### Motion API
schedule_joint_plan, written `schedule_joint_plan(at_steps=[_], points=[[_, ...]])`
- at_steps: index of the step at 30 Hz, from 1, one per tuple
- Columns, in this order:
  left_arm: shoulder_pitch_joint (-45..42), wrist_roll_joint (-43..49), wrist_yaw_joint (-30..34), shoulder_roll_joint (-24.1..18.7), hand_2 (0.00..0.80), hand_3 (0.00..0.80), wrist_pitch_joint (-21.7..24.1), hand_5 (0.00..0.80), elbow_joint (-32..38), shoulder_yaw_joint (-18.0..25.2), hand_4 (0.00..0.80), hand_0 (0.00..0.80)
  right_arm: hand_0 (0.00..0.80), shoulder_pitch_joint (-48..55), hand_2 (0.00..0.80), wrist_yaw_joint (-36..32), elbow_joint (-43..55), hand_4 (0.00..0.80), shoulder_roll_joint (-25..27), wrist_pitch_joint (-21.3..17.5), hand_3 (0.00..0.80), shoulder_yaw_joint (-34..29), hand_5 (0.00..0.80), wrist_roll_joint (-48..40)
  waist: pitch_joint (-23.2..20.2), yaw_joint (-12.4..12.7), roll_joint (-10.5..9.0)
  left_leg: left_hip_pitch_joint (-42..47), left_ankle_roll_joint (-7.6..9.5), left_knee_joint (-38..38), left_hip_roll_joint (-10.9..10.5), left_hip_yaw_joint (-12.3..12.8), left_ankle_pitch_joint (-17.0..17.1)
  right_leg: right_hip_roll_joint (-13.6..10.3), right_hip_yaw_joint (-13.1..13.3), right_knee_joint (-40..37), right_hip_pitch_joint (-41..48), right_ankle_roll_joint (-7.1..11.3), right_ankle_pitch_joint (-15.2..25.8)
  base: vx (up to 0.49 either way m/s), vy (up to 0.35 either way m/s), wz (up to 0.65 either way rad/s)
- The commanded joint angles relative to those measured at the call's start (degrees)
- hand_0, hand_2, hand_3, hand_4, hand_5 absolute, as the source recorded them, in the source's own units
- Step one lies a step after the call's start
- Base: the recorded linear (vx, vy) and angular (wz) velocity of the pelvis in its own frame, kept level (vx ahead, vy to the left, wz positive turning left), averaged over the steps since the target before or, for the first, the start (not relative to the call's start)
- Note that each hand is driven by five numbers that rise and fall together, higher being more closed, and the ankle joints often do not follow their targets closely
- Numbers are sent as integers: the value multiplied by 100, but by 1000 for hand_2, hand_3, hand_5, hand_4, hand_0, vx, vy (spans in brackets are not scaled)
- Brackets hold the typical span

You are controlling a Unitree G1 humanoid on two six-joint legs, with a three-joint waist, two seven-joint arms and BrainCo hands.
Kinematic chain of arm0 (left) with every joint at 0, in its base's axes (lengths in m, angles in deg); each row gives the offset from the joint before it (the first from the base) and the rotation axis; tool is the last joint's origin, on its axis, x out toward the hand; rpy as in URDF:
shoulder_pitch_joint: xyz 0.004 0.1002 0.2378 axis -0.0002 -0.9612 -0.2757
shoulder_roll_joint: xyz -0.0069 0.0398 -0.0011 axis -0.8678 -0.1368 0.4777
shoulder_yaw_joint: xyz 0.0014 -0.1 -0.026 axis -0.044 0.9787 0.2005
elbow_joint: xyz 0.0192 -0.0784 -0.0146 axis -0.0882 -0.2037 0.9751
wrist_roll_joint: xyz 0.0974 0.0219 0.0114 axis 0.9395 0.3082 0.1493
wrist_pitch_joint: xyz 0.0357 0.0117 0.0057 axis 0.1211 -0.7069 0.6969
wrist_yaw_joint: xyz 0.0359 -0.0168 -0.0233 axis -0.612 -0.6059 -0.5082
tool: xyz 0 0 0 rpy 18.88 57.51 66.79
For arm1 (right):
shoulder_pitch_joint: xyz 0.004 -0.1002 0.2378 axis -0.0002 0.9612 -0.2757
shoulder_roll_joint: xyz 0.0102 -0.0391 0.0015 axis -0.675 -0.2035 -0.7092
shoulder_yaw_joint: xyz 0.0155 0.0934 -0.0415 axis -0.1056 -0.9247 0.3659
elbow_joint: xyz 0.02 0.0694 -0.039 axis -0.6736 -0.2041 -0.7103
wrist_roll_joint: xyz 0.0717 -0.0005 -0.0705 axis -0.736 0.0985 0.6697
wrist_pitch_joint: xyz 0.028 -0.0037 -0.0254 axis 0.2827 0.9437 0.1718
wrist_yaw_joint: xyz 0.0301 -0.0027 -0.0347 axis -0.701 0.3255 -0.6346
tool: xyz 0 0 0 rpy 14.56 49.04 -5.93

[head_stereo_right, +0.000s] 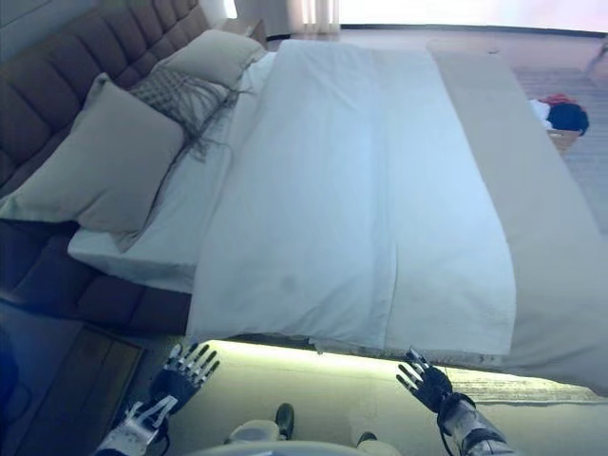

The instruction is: Make the bed neatly

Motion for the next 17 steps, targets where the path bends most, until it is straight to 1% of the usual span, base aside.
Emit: schedule_joint_plan(at_steps=[1, 2, 3, 5, 7, 9, 10, 12, 14, 17], points=[[466, 1272, -473, -42, 0, 0, 447, 0, -760, -414, 0, 0, 0, -62, 0, -63, -139, 0, -98, -366, 0, 384, 0, 516, -285, -169, -163, 177, 72, 5, -256, 352, -489, -78, 167, -2, -220, 297, 196, 12, 38, -32], [526, 1695, -878, 16, 0, 0, 507, 0, -934, -560, 0, 0, 0, -20, 0, 11, -203, 0, -131, -331, 0, 430, 0, 546, -303, -226, -172, 193, 76, 5, -249, 398, -497, -73, 201, -2, -222, 302, 194, 21, 45, -30], [574, 2154, -1121, 83, 0, 0, 473, 0, -1079, -668, 0, 0, 0, 17, 0, 97, -293, 0, -187, -261, 0, 435, 0, 561, -322, -277, -176, 208, 85, 5, -249, 436, -509, -71, 231, -2, -221, 306, 193, 33, 56, -32], [632, 2705, -1413, 209, 0, 0, 339, 0, -1396, -782, 0, 0, 0, 72, 0, 151, -522, 0, -270, -195, 0, 403, 0, 409, -363, -366, -173, 247, 107, 5, -240, 516, -542, -62, 272, 9, -214, 300, 175, 55, 60, -31], [609, 2615, -1574, 367, 0, 0, 282, 0, -1641, -782, 0, 0, 0, 115, 0, 305, -729, 0, -374, -175, 0, 307, 0, 245, -408, -435, -167, 299, 130, 5, -242, 572, -579, -53, 328, 26, -200, 295, 158, 74, 55, -34], [563, 2568, -1679, 517, 0, 0, 224, 0, -1735, -652, 0, 0, 0, 170, 0, 646, -924, 0, -466, -110, 0, 137, 0, -125, -457, -480, -164, 329, 146, 5, -240, 627, -615, -45, 366, 33, -195, 291, 150, 68, 43, -27], [546, 2636, -1686, 613, 0, 0, 218, 0, -1773, -654, 0, 0, 0, 200, 0, 735, -1023, 0, -493, -109, 0, 49, 0, -117, -469, -492, -164, 339, 150, 5, -237, 647, -629, -42, 384, 36, -199, 292, 151, 57, 33, -14], [486, 2807, -1710, 759, 0, 0, 281, 0, -1825, -726, 0, 0, 0, 261, 0, 889, -1206, 0, -538, -168, 0, -104, 0, 170, -477, -509, -171, 359, 167, 5, -230, 662, -653, -33, 432, 41, -210, 288, 161, 33, 24, -13], [443, 2785, -1751, 829, 0, 0, 275, 0, -1824, -764, 0, 0, 0, 281, 0, 1134, -1301, 0, -540, -356, 0, -93, 0, 978, -468, -519, -178, 384, 178, 5, -226, 676, -678, -24, 463, 51, -205, 283, 152, 23, 28, -17], [442, 2673, -1808, 822, 0, 0, 203, 0, -1763, -761, 0, 0, 0, 219, 0, 1114, -1236, 0, -527, -334, 0, 56, 0, 1362, -436, -503, -211, 404, 189, 5, -229, 652, -695, -11, 507, 65, -192, 270, 139, 16, 16, -11]])
